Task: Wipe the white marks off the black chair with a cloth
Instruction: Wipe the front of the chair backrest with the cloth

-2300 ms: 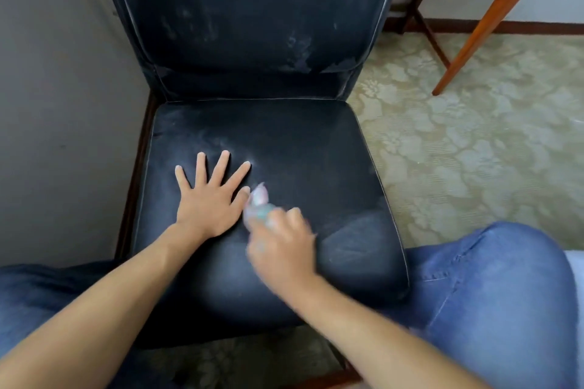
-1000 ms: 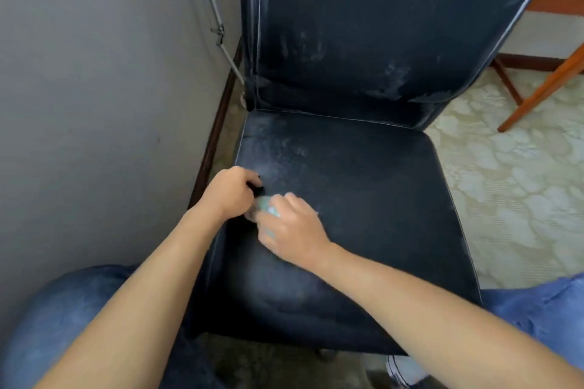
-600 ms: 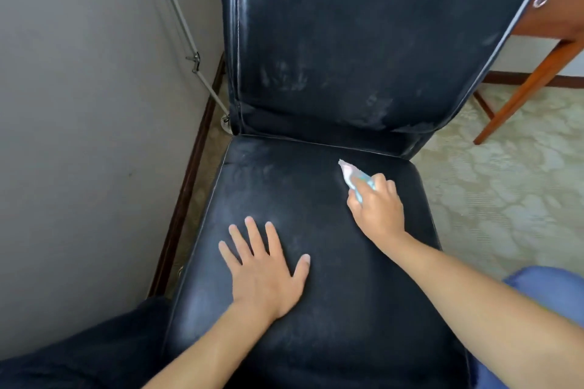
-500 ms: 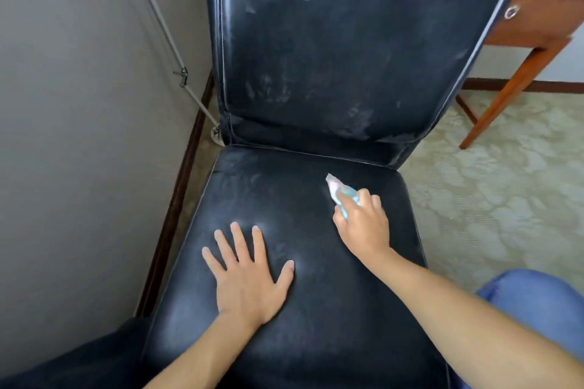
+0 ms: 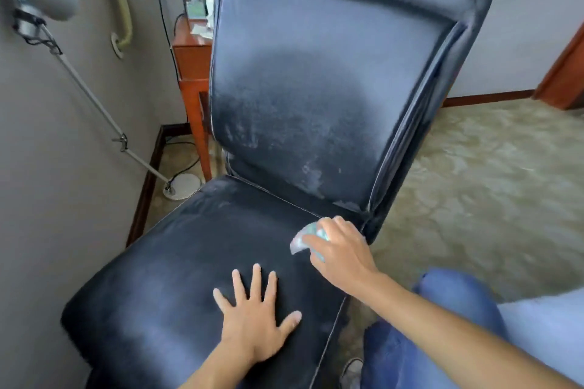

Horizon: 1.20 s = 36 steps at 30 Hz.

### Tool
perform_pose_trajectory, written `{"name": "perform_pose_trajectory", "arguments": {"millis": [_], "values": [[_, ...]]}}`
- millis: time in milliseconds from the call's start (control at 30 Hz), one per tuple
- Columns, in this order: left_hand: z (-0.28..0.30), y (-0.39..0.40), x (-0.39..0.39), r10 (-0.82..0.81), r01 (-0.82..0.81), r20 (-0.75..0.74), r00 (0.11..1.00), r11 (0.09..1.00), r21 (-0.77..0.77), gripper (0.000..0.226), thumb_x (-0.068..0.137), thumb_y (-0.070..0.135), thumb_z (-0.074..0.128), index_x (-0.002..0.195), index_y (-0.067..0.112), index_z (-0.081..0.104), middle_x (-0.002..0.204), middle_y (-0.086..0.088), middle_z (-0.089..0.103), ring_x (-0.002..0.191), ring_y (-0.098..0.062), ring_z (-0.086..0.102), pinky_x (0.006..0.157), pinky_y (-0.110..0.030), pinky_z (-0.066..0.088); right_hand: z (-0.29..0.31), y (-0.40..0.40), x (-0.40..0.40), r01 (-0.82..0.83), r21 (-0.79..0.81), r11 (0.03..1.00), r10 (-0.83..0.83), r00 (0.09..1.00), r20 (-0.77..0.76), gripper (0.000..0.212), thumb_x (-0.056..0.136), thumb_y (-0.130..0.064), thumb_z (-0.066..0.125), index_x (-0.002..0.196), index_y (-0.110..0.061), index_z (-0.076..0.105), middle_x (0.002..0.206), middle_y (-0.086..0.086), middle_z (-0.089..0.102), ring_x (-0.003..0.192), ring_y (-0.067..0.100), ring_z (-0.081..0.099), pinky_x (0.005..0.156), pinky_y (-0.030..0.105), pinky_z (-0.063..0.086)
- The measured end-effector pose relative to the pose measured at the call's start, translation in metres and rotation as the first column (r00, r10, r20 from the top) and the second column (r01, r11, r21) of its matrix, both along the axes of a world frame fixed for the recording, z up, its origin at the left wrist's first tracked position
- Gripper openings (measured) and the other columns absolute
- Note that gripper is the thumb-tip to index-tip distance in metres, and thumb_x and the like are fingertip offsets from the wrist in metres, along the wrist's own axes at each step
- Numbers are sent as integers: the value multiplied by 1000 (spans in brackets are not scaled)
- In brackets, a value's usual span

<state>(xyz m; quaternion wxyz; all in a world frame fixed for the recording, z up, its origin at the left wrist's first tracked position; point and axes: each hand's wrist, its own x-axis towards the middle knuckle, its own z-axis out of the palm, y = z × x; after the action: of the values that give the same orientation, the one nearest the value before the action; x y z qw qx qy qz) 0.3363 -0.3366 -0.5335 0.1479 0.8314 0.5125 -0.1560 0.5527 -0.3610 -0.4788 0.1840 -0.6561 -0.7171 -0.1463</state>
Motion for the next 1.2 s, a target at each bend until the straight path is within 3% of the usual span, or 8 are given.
{"name": "perform_pose_trajectory", "arguments": {"millis": [67, 167, 233, 367, 500, 800, 933, 1200], "values": [[-7, -18, 14, 17, -17, 2, 1000, 1000, 0, 122, 81, 99, 13, 156, 6, -16, 164, -11, -32, 155, -51, -18, 111, -82, -4, 50, 1, 30, -40, 188, 981, 1, 979, 202, 33, 76, -1, 61, 96, -26, 71, 91, 2, 55, 76, 26, 44, 66, 37, 35], [-27, -18, -3, -96, 79, 76, 992, 976, 200, 120, 79, 98, 31, 145, 1, 57, 159, -22, 44, 144, -52, 37, 98, -85, 22, 126, -9, 74, -71, 402, 913, -125, 888, 442, 25, 79, 3, 69, 93, -17, 71, 88, 7, 61, 72, 29, 49, 62, 40, 38], [-48, -9, -19, -87, 72, 49, 995, 965, 252, 110, 82, 95, 34, 133, 4, 70, 148, -20, 58, 137, -49, 42, 95, -81, 26, 176, -22, 93, -111, 534, 838, -184, 865, 468, 21, 86, -4, 69, 100, -18, 73, 92, 10, 66, 74, 32, 56, 65, 41, 43], [-8, -12, -25, -117, 122, -49, 992, 984, 129, 100, 91, 88, 28, 157, 16, 47, 169, -12, 28, 152, -44, 24, 105, -75, 22, 280, -29, 117, 230, 739, 634, -413, 908, 72, 28, 79, -12, 59, 103, -20, 72, 104, 15, 63, 87, 36, 58, 64, 41, 45], [64, -21, -4, -120, 116, 114, 986, 992, 40, 75, 106, 48, 40, 167, 21, 5, 176, 0, 6, 161, -26, 10, 125, -49, 21, 312, -32, 118, 415, 622, 664, -440, 890, -123, 40, 80, -27, 47, 113, -22, 70, 115, 12, 61, 101, 35, 58, 66, 35, 38], [213, -43, 99, -310, 189, 660, 685, 949, 251, 75, 102, 33, 62, 165, 22, 22, 170, 5, 28, 151, -16, 36, 122, -43, 35, 167, -67, 100, 402, 615, 678, -334, 914, -230, 35, 84, -17, 66, 118, -12, 67, 113, 18, 58, 98, 37, 57, 81, 42, 50], [242, -21, 138, -447, 196, 636, 628, 883, 427, 80, 100, 25, 66, 165, 16, 19, 173, -4, 18, 155, -23, 29, 122, -42, 34, 61, -71, 71, 586, 314, 747, -219, 663, -716, 45, 85, -18, 64, 128, -6, 60, 117, 13, 50, 99, 30, 56, 84, 36, 48], [254, 22, 197, -519, 285, 569, 638, 846, 451, 100, 95, 31, 77, 167, 33, 8, 174, -6, -9, 160, -39, 2, 127, -60, 19, 27, -60, 77, 610, -1, 792, -250, 323, -913, 31, 78, -1, 56, 107, -11, 62, 113, 5, 59, 103, 31, 59, 83, 41, 50]]}}
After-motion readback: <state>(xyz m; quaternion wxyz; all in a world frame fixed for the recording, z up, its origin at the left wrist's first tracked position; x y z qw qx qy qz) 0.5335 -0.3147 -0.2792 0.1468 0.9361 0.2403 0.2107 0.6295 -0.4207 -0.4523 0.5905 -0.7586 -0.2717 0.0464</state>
